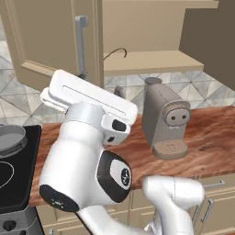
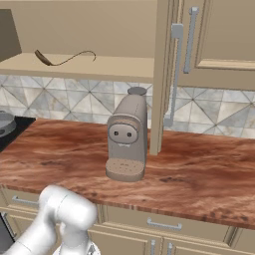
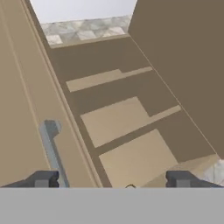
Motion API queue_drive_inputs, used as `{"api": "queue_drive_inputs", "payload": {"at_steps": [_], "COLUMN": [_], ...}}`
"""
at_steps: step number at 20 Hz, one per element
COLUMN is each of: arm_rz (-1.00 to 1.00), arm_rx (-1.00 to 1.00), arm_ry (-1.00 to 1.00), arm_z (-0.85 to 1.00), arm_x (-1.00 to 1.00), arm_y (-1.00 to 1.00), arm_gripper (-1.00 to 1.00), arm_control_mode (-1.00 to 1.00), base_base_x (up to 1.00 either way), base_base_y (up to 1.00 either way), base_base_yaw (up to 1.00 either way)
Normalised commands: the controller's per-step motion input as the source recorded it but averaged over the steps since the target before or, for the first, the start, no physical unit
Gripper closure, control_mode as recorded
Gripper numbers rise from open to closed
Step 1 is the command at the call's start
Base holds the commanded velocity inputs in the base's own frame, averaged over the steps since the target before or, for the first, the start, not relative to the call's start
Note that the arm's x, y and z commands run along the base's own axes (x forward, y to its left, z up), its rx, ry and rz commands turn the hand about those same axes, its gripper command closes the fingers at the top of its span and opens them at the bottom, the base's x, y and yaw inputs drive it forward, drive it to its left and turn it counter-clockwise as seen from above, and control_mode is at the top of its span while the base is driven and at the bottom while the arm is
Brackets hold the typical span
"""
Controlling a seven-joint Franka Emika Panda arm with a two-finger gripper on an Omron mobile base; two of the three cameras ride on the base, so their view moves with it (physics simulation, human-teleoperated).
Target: Open the cabinet and move the ladle to the pot. Then close the cabinet.
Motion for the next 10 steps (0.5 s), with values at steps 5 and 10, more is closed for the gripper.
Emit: {"api": "queue_drive_inputs", "payload": {"at_steps": [5,10], "arm_rz": [0.25,0.38], "arm_rx": [0.19,0.20], "arm_ry": [0.12,0.28], "arm_z": [0.18,0.07], "arm_x": [0.03,0.23], "arm_y": [-0.94,-0.64], "arm_gripper": [-1.00,-1.00], "arm_control_mode": [-1.00,-1.00], "base_base_x": [0.00,0.00], "base_base_y": [0.00,0.00], "base_base_yaw": [0.00,0.00]}}
